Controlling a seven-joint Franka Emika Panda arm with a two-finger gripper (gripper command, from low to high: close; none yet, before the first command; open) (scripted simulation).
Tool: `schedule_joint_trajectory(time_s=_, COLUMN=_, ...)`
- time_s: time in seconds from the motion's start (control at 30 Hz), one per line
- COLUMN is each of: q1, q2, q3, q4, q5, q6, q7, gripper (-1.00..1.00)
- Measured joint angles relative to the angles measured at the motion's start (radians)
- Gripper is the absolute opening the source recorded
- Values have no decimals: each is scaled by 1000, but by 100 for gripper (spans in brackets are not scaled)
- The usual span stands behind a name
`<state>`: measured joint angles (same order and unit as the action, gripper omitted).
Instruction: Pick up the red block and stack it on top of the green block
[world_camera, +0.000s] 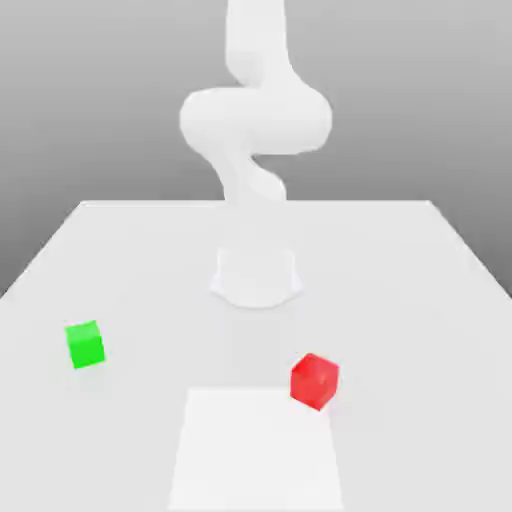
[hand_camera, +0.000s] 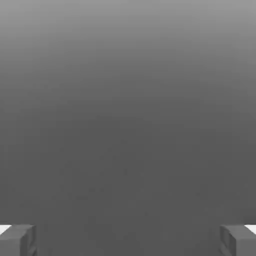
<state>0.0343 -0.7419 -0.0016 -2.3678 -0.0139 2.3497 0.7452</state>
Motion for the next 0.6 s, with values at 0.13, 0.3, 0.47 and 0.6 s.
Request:
schedule_joint_trajectory(time_s=0.13, q1=58, q2=114, q3=-5, q4=-129, q5=-16, q6=95, q7=-115, gripper=0)
schedule_joint_trajectory(time_s=0.3, q1=128, q2=254, q3=-21, q4=-291, q5=-27, q6=212, q7=-268, gripper=0)
schedule_joint_trajectory(time_s=0.47, q1=208, q2=411, q3=-46, q4=-468, q5=-26, q6=340, q7=-451, gripper=0)
schedule_joint_trajectory(time_s=0.6, q1=263, q2=650, q3=-49, q4=-565, q5=-3, q6=523, q7=-596, gripper=0)
